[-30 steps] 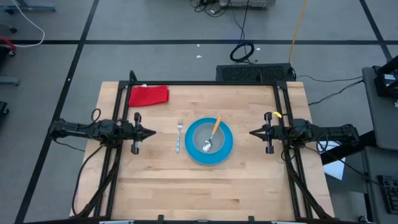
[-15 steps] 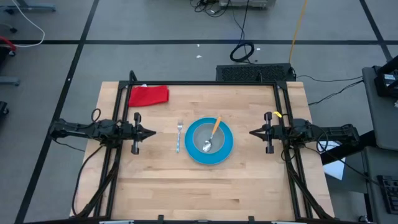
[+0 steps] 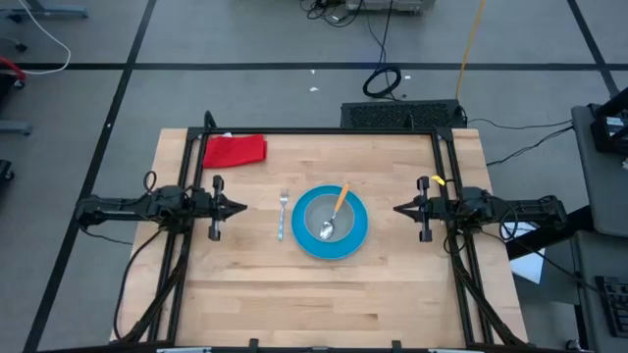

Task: Set table place
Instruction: Return to Home Position

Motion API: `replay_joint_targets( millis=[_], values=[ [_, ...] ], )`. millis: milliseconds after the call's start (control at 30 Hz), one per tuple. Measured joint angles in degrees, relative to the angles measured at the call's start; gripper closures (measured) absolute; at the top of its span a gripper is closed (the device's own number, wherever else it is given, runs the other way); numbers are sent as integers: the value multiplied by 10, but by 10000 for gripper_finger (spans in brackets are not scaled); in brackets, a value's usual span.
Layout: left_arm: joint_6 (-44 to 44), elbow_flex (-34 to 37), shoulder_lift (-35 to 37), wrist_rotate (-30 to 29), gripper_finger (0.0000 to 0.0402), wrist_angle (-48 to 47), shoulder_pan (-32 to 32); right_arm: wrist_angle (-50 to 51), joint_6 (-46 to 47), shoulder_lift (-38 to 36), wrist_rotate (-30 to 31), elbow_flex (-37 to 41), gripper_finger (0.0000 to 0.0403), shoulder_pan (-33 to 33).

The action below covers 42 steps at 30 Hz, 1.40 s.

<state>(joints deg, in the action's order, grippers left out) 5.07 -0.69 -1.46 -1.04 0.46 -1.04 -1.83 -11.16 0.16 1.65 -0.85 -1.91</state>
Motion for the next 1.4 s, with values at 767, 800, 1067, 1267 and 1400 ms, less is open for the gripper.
replay_joint_targets(
  millis=[767, 800, 1067, 1267, 1400],
  values=[
    [-11, 1, 0, -5, 392, 2, 0, -1, 0, 0, 0, 0, 403, 0],
    [-11, 1, 0, -5, 392, 2, 0, -1, 0, 0, 0, 0, 403, 0],
    [-11, 1, 0, -5, 392, 2, 0, -1, 0, 0, 0, 0, 403, 0],
    [-11, 1, 0, -5, 392, 2, 0, -1, 0, 0, 0, 1, 403, 0],
    [-11, 1, 0, -5, 392, 2, 0, -1, 0, 0, 0, 1, 403, 0]
  ],
)
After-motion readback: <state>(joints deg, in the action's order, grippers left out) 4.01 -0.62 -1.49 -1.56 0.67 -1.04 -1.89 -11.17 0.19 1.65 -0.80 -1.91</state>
